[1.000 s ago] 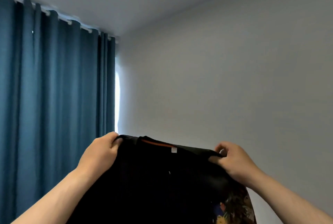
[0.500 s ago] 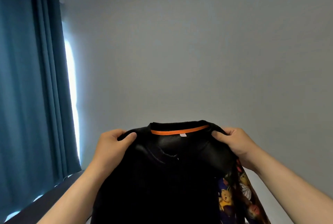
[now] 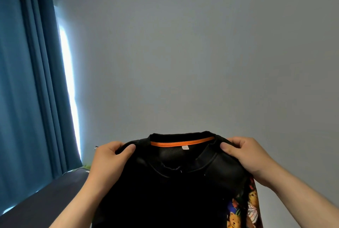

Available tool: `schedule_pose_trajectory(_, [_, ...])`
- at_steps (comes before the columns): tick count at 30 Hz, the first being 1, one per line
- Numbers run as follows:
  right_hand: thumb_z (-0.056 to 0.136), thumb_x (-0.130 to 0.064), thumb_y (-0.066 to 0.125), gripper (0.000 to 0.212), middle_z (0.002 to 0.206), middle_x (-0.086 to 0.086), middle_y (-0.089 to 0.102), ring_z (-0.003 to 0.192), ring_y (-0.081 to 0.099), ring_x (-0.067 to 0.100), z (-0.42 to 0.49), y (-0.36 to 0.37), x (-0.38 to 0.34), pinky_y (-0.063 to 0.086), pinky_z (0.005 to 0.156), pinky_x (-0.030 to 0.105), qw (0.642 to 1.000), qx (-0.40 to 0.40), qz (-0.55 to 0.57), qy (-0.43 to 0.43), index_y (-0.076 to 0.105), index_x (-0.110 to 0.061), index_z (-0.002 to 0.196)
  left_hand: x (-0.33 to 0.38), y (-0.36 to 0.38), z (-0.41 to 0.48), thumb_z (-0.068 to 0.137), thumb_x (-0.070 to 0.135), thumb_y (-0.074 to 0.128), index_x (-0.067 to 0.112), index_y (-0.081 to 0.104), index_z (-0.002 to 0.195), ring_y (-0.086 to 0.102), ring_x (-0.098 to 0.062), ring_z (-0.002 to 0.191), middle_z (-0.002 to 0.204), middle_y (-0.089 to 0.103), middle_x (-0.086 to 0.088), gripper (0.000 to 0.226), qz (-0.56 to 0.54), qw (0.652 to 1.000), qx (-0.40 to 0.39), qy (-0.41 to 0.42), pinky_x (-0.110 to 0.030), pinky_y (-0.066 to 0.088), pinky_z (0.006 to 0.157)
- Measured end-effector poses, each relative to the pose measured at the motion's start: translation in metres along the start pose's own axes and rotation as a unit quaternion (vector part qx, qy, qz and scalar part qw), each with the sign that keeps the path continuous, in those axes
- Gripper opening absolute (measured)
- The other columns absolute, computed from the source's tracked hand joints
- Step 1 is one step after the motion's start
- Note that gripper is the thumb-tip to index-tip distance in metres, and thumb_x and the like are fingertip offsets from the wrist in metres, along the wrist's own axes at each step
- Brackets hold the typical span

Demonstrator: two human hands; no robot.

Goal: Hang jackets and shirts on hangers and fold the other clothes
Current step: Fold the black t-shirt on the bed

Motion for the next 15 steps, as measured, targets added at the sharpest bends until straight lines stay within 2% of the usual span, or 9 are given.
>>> schedule_pose_trajectory(2, [0.091, -0.018, 0.065, 0.014, 0.078, 0.005, 0.075, 0.071, 0.071, 0.017, 0.009, -0.01, 0.006, 0.053, 0.064, 0.028, 1.0, 0.002, -0.026, -0.011, 0.077, -0.017, 0.082, 0.005, 0.013, 0.003, 0.084, 0.031, 0.068, 0.001, 0.069, 0.076, 0.064, -0.031, 0.068, 0.076, 0.067, -0.02, 0.031, 0.009, 1.0, 0.009, 0.009, -0.045, 0.054, 0.069])
schedule_pose_trajectory(5, [0.089, -0.02, 0.067, 0.015, 0.072, 0.001, 0.075, 0.068, 0.071, 0.015, 0.022, -0.024, 0.011, 0.052, 0.062, 0.026, 0.998, 0.017, -0.056, -0.02, 0.077, -0.019, 0.078, 0.011, 0.028, 0.012, 0.088, 0.02, 0.067, 0.008, 0.071, 0.071, 0.065, -0.028, 0.067, 0.07, 0.069, -0.013, 0.02, 0.023, 0.999, 0.017, 0.017, -0.044, 0.054, 0.069])
schedule_pose_trajectory(7, [0.088, -0.021, 0.068, 0.015, 0.071, 0.001, 0.074, 0.069, 0.071, 0.015, 0.031, -0.029, 0.012, 0.053, 0.064, 0.031, 0.997, 0.027, -0.072, -0.028, 0.078, -0.019, 0.077, 0.016, 0.035, 0.017, 0.088, 0.019, 0.066, 0.011, 0.072, 0.072, 0.066, -0.027, 0.068, 0.069, 0.07, -0.01, 0.019, 0.024, 0.999, 0.018, 0.022, -0.042, 0.054, 0.07])
schedule_pose_trajectory(10, [0.089, -0.022, 0.068, 0.02, 0.069, 0.007, 0.073, 0.062, 0.067, 0.012, 0.046, -0.032, 0.013, 0.049, 0.061, 0.028, 0.996, 0.03, -0.078, -0.032, 0.077, -0.017, 0.072, 0.017, 0.045, 0.027, 0.089, 0.02, 0.066, 0.008, 0.071, 0.073, 0.063, -0.023, 0.064, 0.071, 0.069, -0.015, 0.021, 0.025, 0.999, 0.016, 0.019, -0.044, 0.054, 0.069])
schedule_pose_trajectory(13, [0.089, -0.022, 0.068, 0.02, 0.074, 0.016, 0.071, 0.061, 0.064, 0.015, 0.068, -0.033, 0.015, 0.046, 0.06, 0.029, 0.995, 0.027, -0.083, -0.042, 0.076, -0.01, 0.074, 0.017, 0.051, 0.043, 0.088, 0.022, 0.066, 0.01, 0.071, 0.072, 0.066, -0.03, 0.07, 0.069, 0.069, -0.013, 0.021, 0.028, 0.999, 0.028, 0.015, -0.045, 0.054, 0.07])
schedule_pose_trajectory(15, [0.089, -0.022, 0.067, 0.017, 0.073, 0.008, 0.073, 0.066, 0.069, 0.016, 0.084, -0.033, 0.017, 0.051, 0.064, 0.031, 0.995, 0.027, -0.084, -0.048, 0.077, -0.016, 0.076, 0.015, 0.058, 0.054, 0.088, 0.022, 0.066, 0.013, 0.072, 0.072, 0.067, -0.029, 0.071, 0.066, 0.07, -0.007, 0.02, 0.028, 0.999, 0.033, 0.016, -0.042, 0.054, 0.07])
Point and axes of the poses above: each hand's wrist, its own z-axis towards the middle knuckle, its own y-axis out of the palm, x = y × z, the point moved 8 cm from there along z, towards the middle knuckle
